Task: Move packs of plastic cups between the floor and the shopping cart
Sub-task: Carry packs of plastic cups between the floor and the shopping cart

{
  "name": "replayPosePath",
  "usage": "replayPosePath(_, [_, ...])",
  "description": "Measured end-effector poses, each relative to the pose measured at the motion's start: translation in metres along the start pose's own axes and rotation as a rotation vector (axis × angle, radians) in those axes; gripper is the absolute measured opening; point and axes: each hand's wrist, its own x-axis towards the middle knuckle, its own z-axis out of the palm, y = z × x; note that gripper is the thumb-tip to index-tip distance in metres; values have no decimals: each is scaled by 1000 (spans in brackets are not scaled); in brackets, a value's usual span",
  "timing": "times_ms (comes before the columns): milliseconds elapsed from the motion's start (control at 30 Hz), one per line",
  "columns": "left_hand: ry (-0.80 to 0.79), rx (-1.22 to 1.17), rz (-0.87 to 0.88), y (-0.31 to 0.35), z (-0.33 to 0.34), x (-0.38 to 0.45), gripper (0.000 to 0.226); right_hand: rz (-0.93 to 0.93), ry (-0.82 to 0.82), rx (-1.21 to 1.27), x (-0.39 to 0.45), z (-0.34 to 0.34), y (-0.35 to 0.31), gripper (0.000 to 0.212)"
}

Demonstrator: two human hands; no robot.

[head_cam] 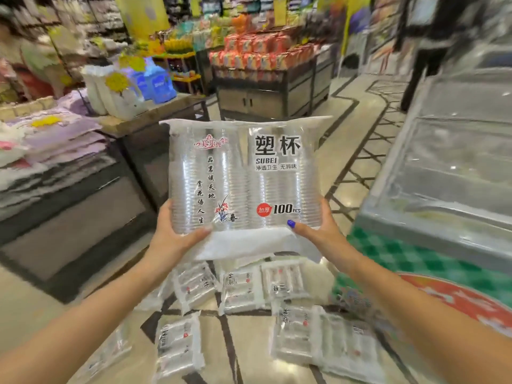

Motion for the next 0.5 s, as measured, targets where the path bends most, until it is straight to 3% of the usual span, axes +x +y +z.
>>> replayPosePath(167, [-221, -2, 55, 50, 186, 13, 129, 11, 307, -55, -73, -190, 8, 90])
replayPosePath(267, [-403, -50, 97, 86, 301, 0, 127, 14, 507, -57, -141, -286, 16, 91])
replayPosePath(400, [-681, -66, 154, 131, 438, -33, 132, 54, 760, -52, -239, -378, 23, 106])
replayPosePath(500, [-850, -36, 265, 164, 529, -66, 137, 93, 948, -42, -311, -424, 29, 102])
